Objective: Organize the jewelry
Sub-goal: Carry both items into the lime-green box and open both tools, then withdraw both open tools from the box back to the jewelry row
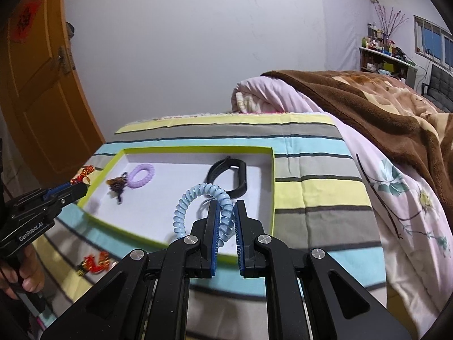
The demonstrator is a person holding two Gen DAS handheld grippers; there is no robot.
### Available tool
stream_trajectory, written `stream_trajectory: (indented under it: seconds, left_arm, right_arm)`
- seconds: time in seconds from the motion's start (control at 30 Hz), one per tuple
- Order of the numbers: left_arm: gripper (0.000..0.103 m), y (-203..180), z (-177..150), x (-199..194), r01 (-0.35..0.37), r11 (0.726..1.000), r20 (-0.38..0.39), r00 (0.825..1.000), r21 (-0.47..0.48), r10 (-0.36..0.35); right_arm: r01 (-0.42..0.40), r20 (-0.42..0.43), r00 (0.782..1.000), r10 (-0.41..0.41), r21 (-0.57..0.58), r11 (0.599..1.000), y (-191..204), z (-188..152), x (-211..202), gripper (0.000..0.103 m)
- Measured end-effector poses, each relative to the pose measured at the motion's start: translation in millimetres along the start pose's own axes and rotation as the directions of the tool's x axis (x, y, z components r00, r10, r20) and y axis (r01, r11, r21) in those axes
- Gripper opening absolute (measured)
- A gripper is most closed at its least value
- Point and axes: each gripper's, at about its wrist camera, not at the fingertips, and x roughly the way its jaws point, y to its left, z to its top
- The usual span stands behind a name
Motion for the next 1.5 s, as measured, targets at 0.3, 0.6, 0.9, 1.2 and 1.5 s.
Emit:
stream_trajectory:
  seconds: [0.3, 0.6, 0.9, 1.2, 1.5]
  left_arm:
    - [0.016, 2.4, -4.0, 34.7, 0.010, 1.000, -0.073, 0.997, 0.001, -0.010]
    - [0.016, 5.9, -10.4, 48.3, 0.016, 1.000, -0.121, 0.993, -0.015, -0.017]
    - [0.017, 8.9, -12.3, 46.3, 0.020, 1.000, -0.118, 0.993, -0.022, -0.023]
    - [0.024, 9.2, -12.1, 23.8, 0.030, 0.999, -0.079, 0.996, -0.032, -0.032]
    - [0.024, 3.7, -24.1, -31.3, 0.028, 0.999, -0.017, 0.999, -0.023, -0.028]
  right_arm:
    - [0.017, -0.074, 0.997, -0.016, 0.005, 1.000, -8.9, -5.4, 36.3, 0.010]
    - [0.020, -0.105, 0.994, -0.021, -0.009, 1.000, -8.0, -7.4, 47.0, 0.011]
    - [0.012, -0.107, 0.994, -0.014, -0.013, 1.000, -6.1, -7.4, 46.3, 0.018]
    - [0.010, -0.080, 0.997, -0.011, -0.005, 1.000, -3.8, -11.3, 27.9, 0.024]
    - [-0.024, -0.006, 1.000, 0.024, -0.016, 1.000, 13.8, -24.0, -30.2, 0.024]
